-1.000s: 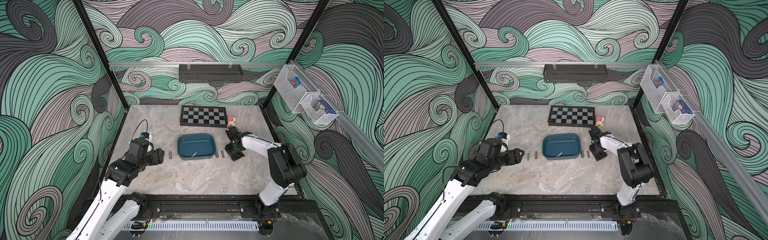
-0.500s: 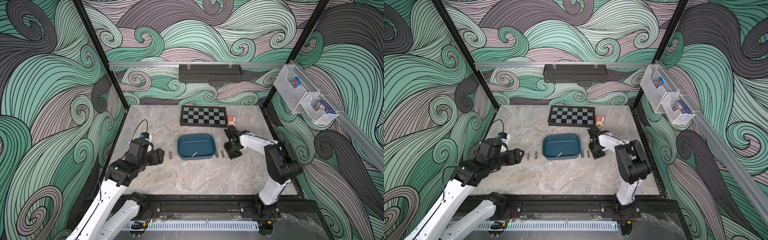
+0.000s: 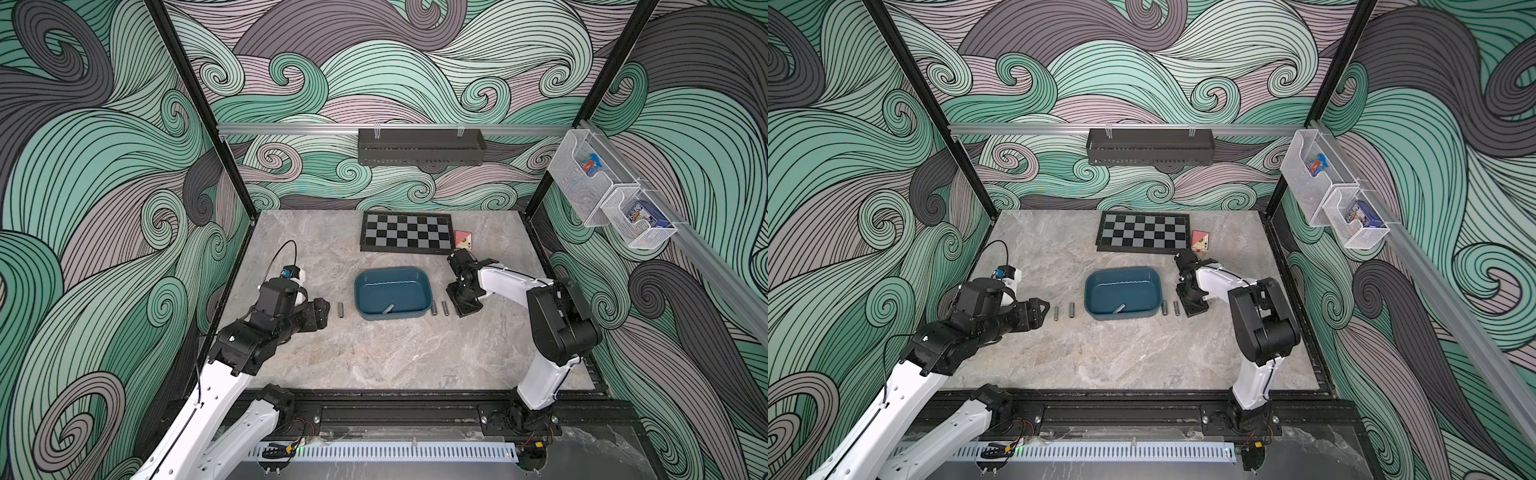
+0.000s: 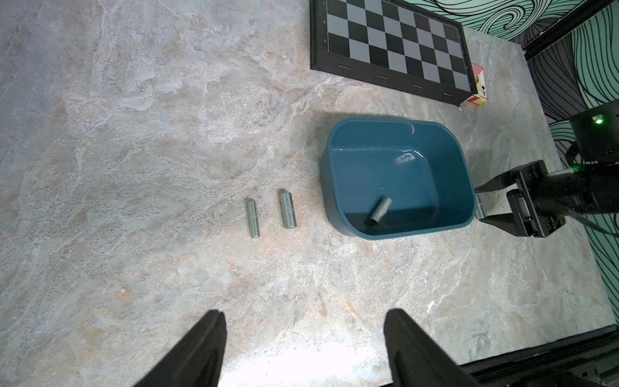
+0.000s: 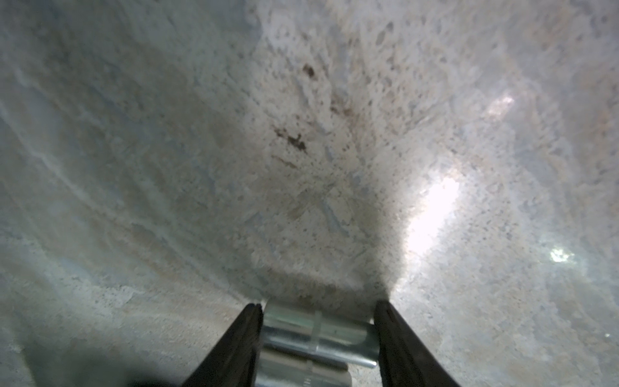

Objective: Take out the socket from the storage box
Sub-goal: Place the socket head at the center of the board.

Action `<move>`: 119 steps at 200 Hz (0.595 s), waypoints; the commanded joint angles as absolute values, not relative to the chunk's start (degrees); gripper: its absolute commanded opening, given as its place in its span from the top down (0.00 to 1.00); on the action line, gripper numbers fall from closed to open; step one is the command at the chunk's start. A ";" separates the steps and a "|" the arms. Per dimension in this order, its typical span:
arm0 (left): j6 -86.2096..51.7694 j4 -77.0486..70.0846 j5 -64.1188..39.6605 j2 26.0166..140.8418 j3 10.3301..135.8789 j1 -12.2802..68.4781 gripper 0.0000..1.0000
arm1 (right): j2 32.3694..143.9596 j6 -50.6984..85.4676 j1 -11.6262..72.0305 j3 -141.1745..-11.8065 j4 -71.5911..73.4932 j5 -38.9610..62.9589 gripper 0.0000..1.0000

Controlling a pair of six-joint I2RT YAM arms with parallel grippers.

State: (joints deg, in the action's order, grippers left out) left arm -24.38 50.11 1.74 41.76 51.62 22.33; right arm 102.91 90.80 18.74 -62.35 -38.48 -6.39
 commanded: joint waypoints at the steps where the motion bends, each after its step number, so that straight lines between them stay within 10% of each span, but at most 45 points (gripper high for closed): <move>1: -23.64 49.83 2.63 41.24 51.76 22.89 0.22 | 105.34 91.23 19.08 -61.01 -37.62 -5.11 0.40; 119: -23.91 50.25 3.95 41.15 51.69 24.17 0.22 | 105.95 90.31 19.07 -62.89 -37.30 -3.60 0.38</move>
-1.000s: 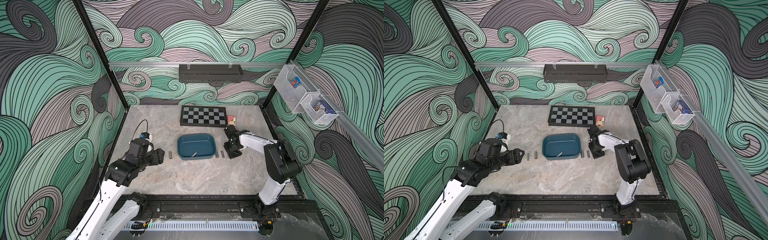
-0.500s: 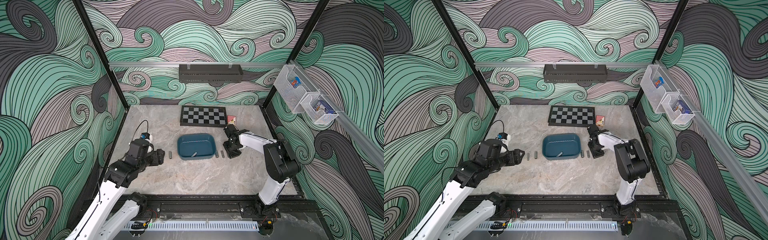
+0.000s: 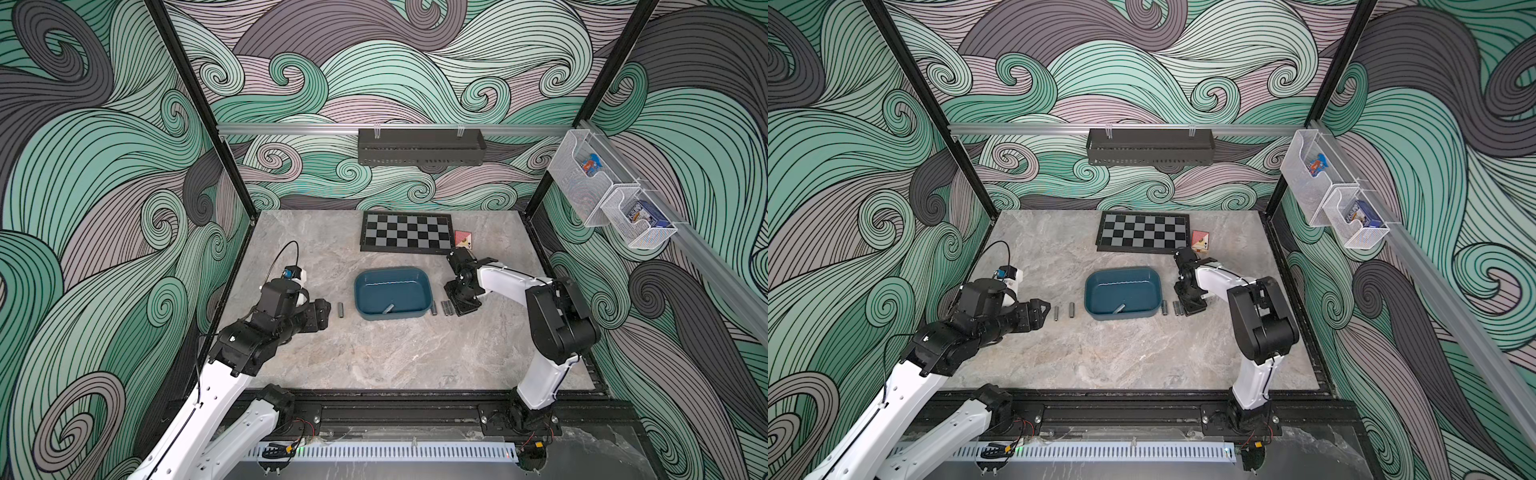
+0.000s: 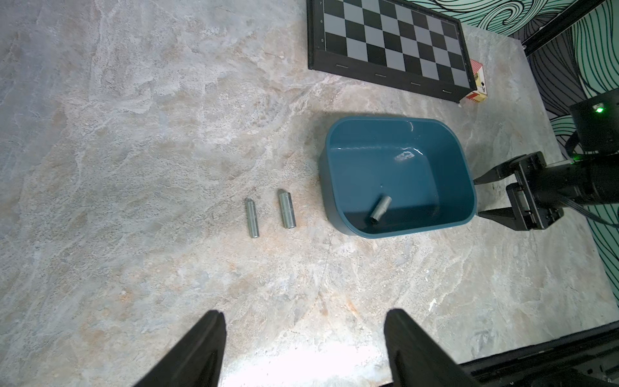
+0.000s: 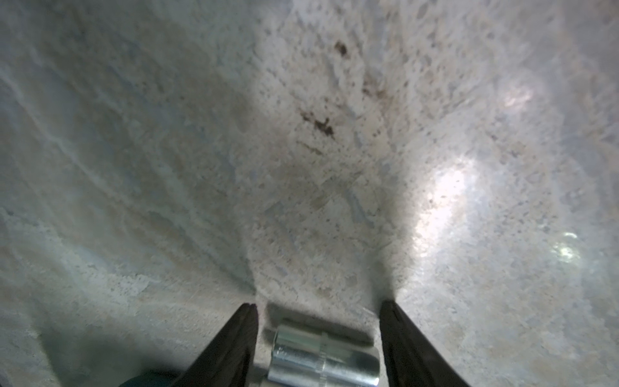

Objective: Take out the socket from the storage box
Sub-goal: Place the socket head at the center of the board.

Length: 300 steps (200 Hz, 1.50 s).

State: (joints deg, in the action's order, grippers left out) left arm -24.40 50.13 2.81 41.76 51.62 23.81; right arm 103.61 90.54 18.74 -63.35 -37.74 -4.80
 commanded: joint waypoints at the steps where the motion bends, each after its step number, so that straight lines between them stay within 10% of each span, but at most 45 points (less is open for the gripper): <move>1: -23.91 50.26 3.95 41.14 51.73 24.26 0.22 | 105.93 90.29 19.07 -62.91 -37.28 -3.60 0.38; 215: -24.37 50.71 5.60 41.29 51.85 26.11 0.22 | 104.54 85.82 18.28 -65.07 -37.33 -3.69 0.38; 300: -22.90 51.39 3.69 44.38 53.67 27.95 0.22 | 98.13 61.79 16.52 -71.61 -37.52 -8.07 0.38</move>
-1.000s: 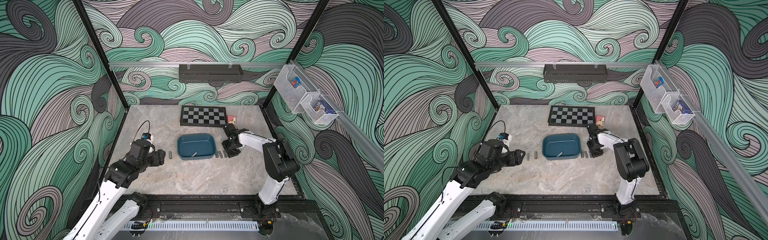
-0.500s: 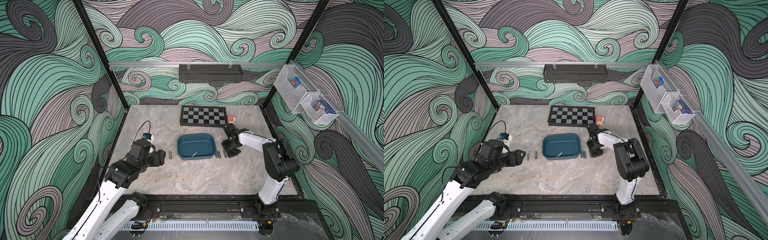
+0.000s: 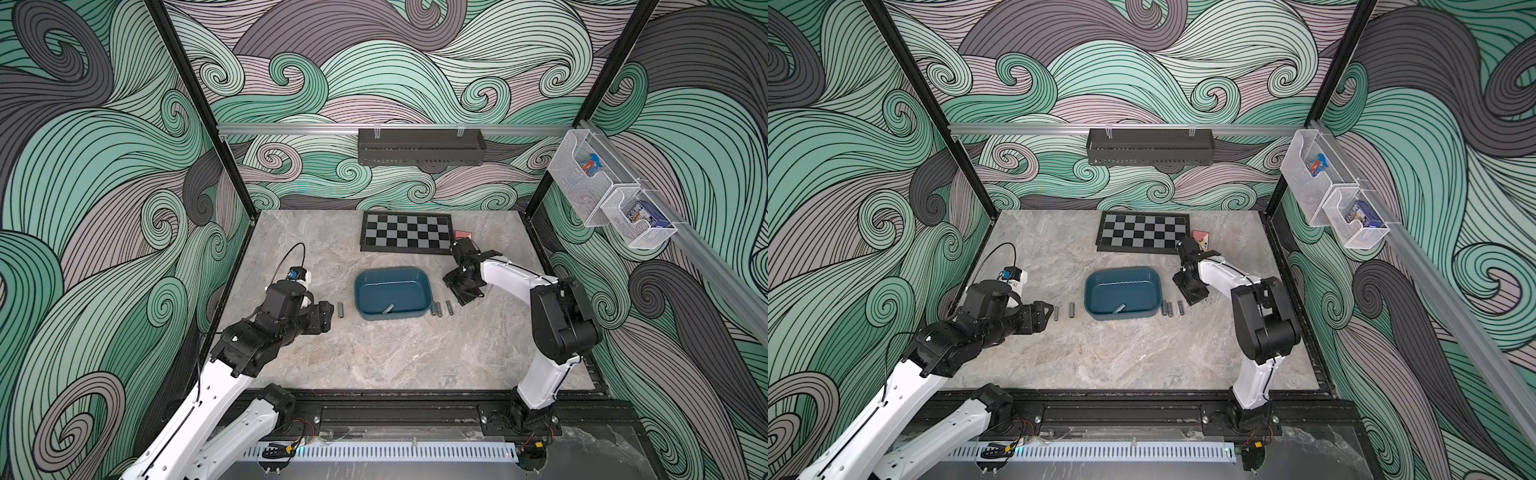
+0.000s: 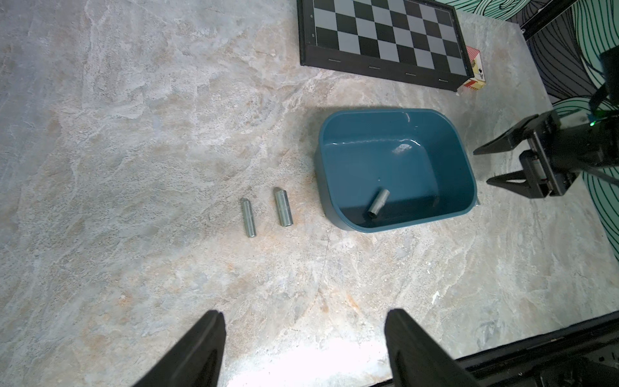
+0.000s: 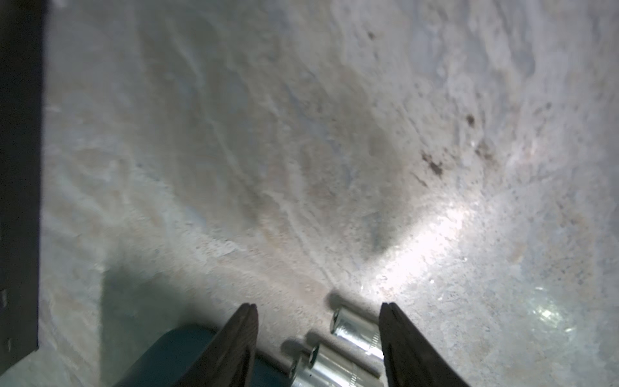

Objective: Take out the socket from the storage box
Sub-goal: Place the socket head at the center of the board, then adjust the storage box at the center of the board.

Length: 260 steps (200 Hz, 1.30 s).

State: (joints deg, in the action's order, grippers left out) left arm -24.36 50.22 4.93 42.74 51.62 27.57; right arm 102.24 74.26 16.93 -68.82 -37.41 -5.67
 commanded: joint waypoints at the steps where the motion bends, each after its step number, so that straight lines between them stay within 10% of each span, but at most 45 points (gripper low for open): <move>1: -22.92 51.45 3.65 44.51 53.77 27.95 0.22 | 98.02 61.30 16.48 -71.71 -37.53 -8.12 0.38; 91: -28.39 55.07 -8.89 67.52 67.68 30.93 0.30 | 89.81 23.40 19.15 -72.07 -36.11 5.14 0.43; 260: -24.40 53.98 -1.60 68.10 63.76 29.98 0.29 | 107.92 20.61 27.85 -79.19 -45.70 -2.06 0.61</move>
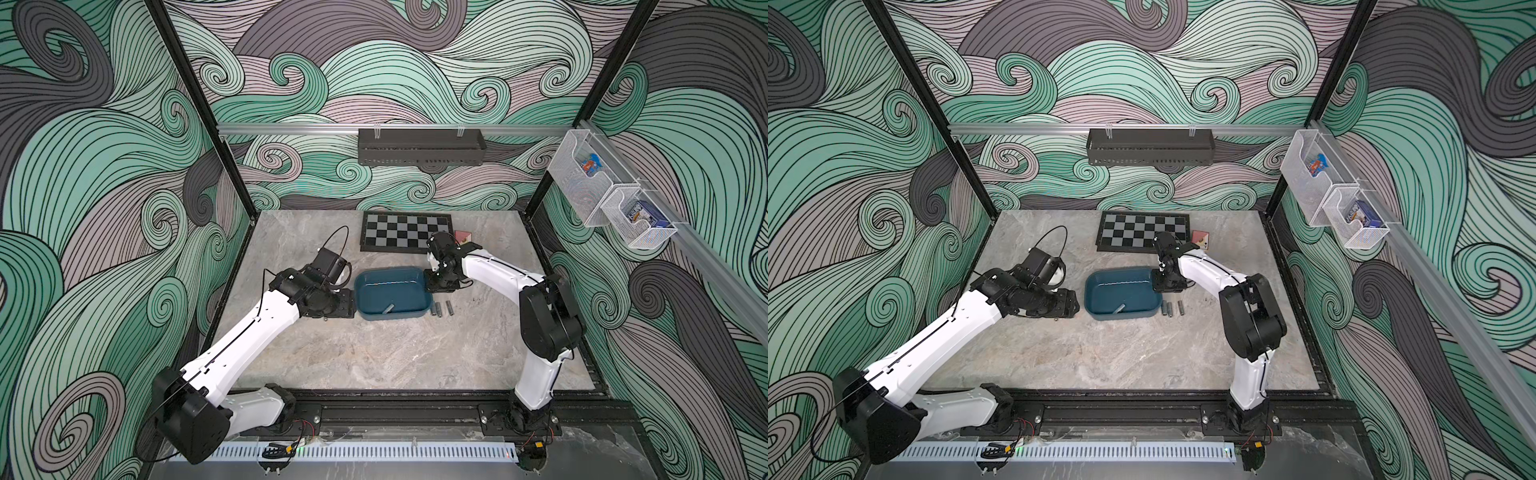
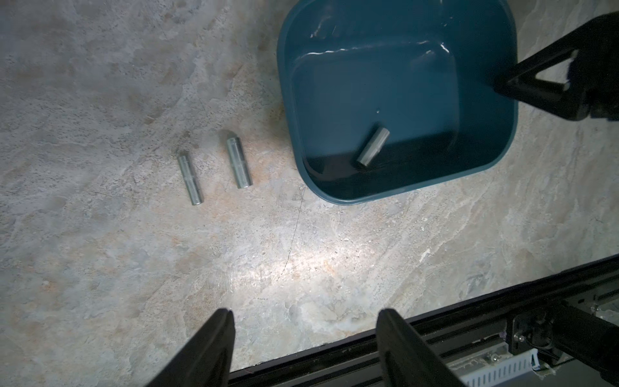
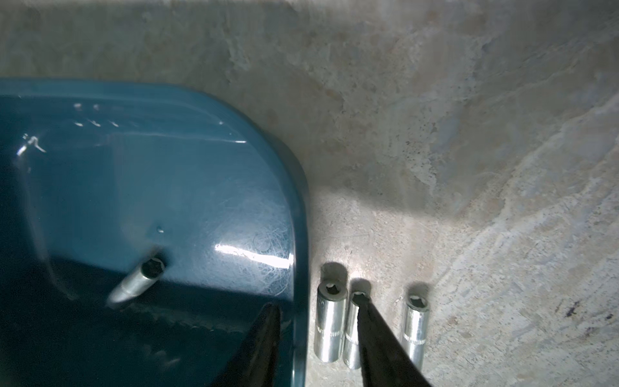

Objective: Take out the socket from the storage box
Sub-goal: Adjust the storage box at the center of the board.

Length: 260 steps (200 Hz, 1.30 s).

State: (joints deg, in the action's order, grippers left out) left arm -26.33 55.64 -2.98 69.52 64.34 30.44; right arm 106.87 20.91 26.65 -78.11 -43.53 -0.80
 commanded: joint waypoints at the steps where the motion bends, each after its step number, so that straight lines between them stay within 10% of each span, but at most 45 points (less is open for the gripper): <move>1: -24.37 54.02 -1.55 68.11 63.65 29.97 0.29 | 107.97 20.63 27.90 -79.24 -45.75 -2.00 0.61; 124: -23.73 52.73 -0.14 65.68 60.29 29.53 0.29 | 111.27 22.48 29.14 -85.06 -53.94 -1.79 0.94; 260: -22.70 53.60 -0.09 61.82 59.02 29.18 0.28 | 119.97 23.21 28.98 -103.35 -74.61 3.63 0.97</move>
